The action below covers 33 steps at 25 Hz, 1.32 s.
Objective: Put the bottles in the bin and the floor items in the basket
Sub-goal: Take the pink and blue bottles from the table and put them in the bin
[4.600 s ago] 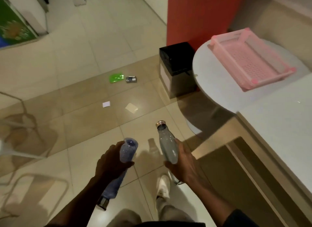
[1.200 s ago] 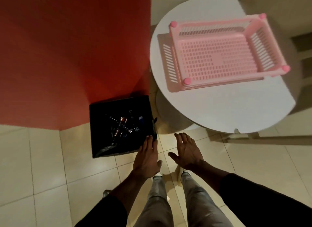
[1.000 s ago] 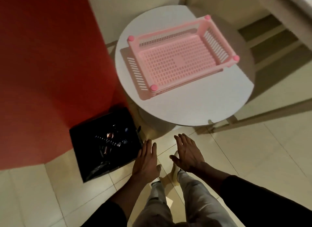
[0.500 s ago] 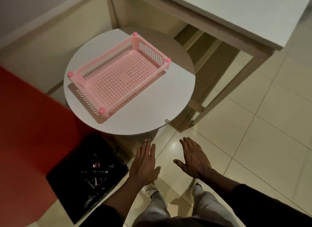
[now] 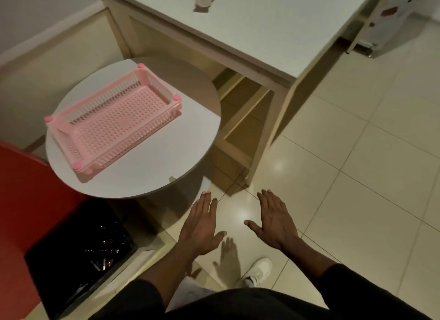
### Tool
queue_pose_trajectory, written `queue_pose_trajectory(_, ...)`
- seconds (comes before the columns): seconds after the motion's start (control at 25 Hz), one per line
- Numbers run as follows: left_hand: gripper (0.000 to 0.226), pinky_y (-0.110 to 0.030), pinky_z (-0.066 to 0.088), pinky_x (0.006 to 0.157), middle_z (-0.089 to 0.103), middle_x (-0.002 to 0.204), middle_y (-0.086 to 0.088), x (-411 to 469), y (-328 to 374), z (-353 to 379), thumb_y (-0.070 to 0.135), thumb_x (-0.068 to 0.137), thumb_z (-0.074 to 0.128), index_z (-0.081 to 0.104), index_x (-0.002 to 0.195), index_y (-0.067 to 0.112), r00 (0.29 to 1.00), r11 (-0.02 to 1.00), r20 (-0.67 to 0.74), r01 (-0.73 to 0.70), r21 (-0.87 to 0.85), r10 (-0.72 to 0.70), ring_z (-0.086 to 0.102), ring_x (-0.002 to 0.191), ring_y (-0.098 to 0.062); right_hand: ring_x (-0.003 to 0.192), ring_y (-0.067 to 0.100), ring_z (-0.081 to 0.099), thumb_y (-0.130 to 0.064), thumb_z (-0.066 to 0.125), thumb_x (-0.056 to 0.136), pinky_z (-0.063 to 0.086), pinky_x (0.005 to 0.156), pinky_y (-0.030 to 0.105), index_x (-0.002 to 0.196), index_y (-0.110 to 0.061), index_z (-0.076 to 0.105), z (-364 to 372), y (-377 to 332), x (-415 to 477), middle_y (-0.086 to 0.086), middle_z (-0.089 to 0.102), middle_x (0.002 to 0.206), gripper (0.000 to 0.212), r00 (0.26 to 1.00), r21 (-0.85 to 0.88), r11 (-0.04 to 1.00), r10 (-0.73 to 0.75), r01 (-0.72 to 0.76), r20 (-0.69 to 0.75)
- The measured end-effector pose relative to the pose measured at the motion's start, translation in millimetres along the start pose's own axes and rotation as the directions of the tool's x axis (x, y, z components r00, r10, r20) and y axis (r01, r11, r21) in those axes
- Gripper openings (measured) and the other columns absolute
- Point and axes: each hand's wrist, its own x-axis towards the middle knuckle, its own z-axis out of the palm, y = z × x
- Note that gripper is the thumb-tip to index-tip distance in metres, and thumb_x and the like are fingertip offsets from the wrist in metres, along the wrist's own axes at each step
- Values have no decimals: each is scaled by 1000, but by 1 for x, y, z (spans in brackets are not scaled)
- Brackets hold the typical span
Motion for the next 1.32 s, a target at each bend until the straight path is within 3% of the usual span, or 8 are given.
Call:
queue_pose_trajectory(0.28, 103, -40, 2, 124, -5, 175, -9, 78, 111, -24, 78, 91, 47, 11, 164, 17, 995, 996, -40, -89, 5, 89, -5, 161, -29, 159, 31, 6, -78, 33, 95, 8, 129, 46, 163, -8, 13, -46, 113, -15, 15, 11, 171, 99, 990, 60, 992, 114, -109, -87)
queue_pose_trajectory(0.48, 104, -40, 0, 125, -1, 174, -14, 136, 174, -36, 74, 91, 50, 11, 164, 12, 986, 986, -15, -165, -1, 165, -3, 161, -31, 158, 31, 10, -80, 31, 94, 11, 129, 46, 162, -8, 18, -70, 183, -13, 14, 17, 170, 100, 964, 114, 975, 206, -189, -165)
queue_pose_trajectory(0.76, 104, -45, 0, 129, -12, 172, -20, 252, 247, -49, 74, 95, 42, 3, 165, 7, 964, 963, 9, -267, 34, 267, -9, 160, -34, 159, 28, 6, -81, 28, 93, 5, 129, 42, 164, -9, 12, -108, 299, 24, 13, 11, 172, 102, 927, 127, 942, 329, -310, -180)
queue_pose_trajectory(0.88, 104, -42, -7, 126, -20, 170, -19, 308, 281, -62, 73, 97, 40, -2, 164, 7, 949, 949, 10, -315, 19, 315, -15, 159, -34, 159, 27, 5, -80, 31, 94, -1, 127, 37, 164, -9, 12, -138, 339, 45, 12, 10, 172, 101, 922, 112, 940, 340, -324, -187)
queue_pose_trajectory(1.04, 104, -38, -12, 123, -25, 169, -17, 381, 326, -76, 70, 97, 43, -6, 165, 8, 936, 935, -26, -351, -45, 350, -23, 157, -29, 159, 29, 5, -80, 33, 93, 1, 128, 39, 163, -7, 12, -176, 397, 84, 15, 8, 172, 103, 922, 81, 946, 324, -313, -215)
queue_pose_trajectory(1.2, 105, -41, -11, 127, -24, 169, -18, 428, 341, -92, 73, 96, 39, -5, 164, 6, 937, 938, -23, -348, -6, 347, -23, 157, -31, 159, 28, 4, -81, 31, 93, 0, 127, 40, 164, -7, 9, -202, 440, 125, 15, 7, 172, 105, 924, 79, 951, 310, -300, -226)
queue_pose_trajectory(1.32, 108, -39, -14, 127, -15, 171, -21, 466, 354, -96, 78, 92, 36, 6, 165, 3, 941, 944, -78, -331, 14, 331, -17, 158, -34, 159, 23, -7, -83, 31, 91, 1, 130, 42, 165, -14, -1, -222, 480, 162, 7, -7, 172, 106, 927, 153, 942, 323, -297, -188)
